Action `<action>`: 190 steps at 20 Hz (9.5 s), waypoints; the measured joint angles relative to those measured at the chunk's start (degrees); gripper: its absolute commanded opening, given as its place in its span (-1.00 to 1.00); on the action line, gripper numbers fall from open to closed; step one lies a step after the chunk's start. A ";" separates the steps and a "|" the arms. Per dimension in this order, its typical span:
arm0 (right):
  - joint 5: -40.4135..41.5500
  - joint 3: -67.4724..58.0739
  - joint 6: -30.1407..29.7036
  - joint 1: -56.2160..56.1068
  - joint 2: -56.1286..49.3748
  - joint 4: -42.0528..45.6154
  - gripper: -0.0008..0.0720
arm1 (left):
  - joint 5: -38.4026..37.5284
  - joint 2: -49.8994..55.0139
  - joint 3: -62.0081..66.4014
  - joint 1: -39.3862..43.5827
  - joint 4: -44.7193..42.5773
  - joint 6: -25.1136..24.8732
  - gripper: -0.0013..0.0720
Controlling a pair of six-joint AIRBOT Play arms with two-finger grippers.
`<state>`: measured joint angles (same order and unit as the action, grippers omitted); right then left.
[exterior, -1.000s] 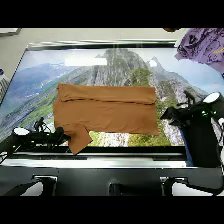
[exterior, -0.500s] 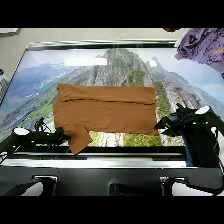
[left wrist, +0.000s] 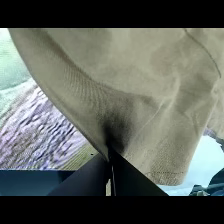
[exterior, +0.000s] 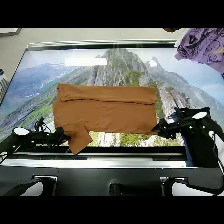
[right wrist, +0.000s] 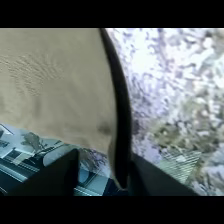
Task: Fold the clothes and pants, and hang the long-sleeved shirts on hangers.
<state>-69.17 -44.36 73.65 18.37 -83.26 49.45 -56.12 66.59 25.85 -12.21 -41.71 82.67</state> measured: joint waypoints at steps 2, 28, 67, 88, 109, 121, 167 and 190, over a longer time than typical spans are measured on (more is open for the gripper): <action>1.33 0.59 -0.44 -0.04 -0.04 -0.92 -0.86 | 0.11 0.00 0.00 0.00 -0.02 0.07 -0.91; -5.46 -1.81 6.49 -0.04 20.57 7.50 -0.89 | -18.84 -16.50 13.86 -3.98 -20.96 11.98 -0.92; -5.03 -46.51 19.26 -4.85 -17.64 11.41 0.72 | -16.20 34.16 66.40 1.57 -20.85 6.82 0.72; -9.05 -47.63 6.56 -5.99 -28.61 -1.70 -0.89 | -18.03 33.33 68.13 2.23 -20.37 10.19 0.37; -16.79 -47.89 26.49 -6.45 11.15 28.39 -0.89 | 12.28 45.83 68.13 47.30 10.01 20.87 -0.92; -15.37 -47.89 25.38 -6.45 13.64 29.62 -0.89 | 20.11 61.96 86.44 55.84 22.23 23.02 -0.92; 13.33 -47.93 41.48 -39.21 -7.48 15.61 0.43 | -32.85 24.65 87.73 3.34 -25.46 16.72 -0.92; 2.08 -26.01 -6.60 -9.97 -20.15 -15.58 -0.05 | -32.85 24.76 87.71 3.39 -25.42 16.33 -0.91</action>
<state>-67.09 -70.37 67.05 8.40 -103.42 33.87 -88.97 91.35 113.56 -8.82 -67.13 99.00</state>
